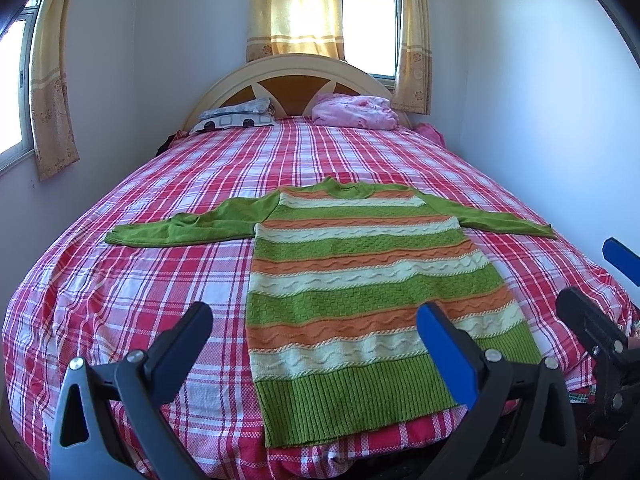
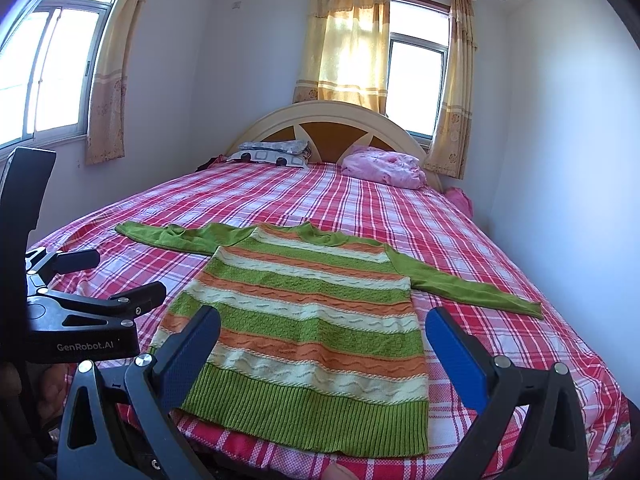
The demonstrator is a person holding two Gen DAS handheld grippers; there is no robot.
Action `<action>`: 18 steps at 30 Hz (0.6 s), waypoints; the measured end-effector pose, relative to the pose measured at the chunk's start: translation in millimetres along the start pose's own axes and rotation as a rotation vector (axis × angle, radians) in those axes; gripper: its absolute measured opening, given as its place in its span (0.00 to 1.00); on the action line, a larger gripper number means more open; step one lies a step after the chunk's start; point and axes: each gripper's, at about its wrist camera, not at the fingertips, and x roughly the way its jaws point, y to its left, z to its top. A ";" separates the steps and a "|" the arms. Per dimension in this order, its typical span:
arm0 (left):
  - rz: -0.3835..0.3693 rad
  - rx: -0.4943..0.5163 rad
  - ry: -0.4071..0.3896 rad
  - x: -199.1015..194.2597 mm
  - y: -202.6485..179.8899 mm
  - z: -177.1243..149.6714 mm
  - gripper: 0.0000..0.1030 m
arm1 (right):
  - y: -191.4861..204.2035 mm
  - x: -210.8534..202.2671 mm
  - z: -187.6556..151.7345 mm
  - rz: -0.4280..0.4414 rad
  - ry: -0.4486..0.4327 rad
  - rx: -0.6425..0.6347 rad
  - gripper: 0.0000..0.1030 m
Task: Fold small clothes
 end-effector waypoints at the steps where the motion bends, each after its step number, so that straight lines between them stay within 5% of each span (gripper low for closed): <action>1: 0.000 0.000 0.000 0.1 -0.2 -0.4 1.00 | 0.4 0.0 0.0 0.001 0.000 -0.001 0.99; 18: 0.001 -0.004 0.000 0.4 -0.3 -1.2 1.00 | 1.4 2.4 -2.5 0.014 0.012 -0.004 0.99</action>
